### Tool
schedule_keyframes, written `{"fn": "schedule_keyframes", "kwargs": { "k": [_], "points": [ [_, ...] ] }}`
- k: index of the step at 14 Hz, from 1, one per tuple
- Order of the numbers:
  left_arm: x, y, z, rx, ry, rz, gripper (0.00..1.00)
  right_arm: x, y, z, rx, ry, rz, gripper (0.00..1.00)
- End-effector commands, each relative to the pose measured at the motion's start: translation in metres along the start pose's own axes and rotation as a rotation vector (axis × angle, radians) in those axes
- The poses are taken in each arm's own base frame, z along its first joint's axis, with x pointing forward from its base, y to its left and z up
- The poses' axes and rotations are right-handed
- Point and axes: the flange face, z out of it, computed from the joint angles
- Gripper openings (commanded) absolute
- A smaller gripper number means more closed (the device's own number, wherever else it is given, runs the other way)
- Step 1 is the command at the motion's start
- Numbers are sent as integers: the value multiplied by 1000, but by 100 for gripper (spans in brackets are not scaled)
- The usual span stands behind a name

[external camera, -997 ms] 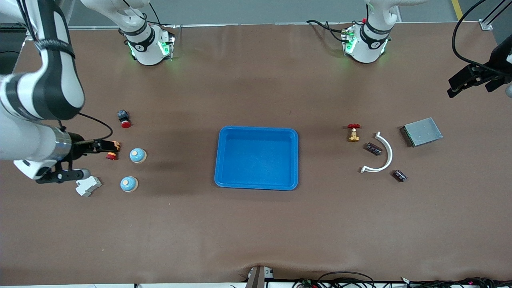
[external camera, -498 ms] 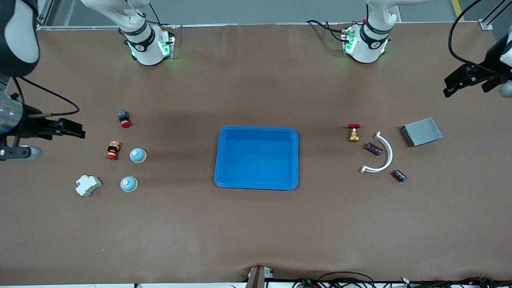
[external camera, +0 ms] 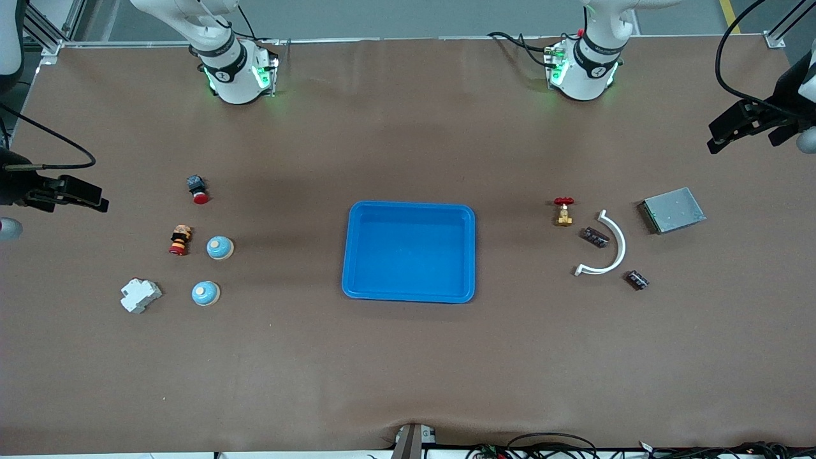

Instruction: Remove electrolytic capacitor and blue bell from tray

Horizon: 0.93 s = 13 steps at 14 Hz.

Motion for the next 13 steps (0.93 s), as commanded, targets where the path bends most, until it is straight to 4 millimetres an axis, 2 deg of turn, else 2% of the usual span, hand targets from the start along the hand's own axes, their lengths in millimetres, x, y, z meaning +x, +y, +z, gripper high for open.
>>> {"fn": "schedule_keyframes", "kwargs": {
  "k": [1,6,13],
  "points": [
    [-10,-1,-7,-19,-4,18,100,-11,-2,-15,10,24,15,100],
    [-13,-3,-13,-20,4,15,100,-20,5,-30,23,50,27,100],
    [-17,-8,-18,-21,10,7,100,-26,-20,-36,23,56,57,100]
  ]
}}
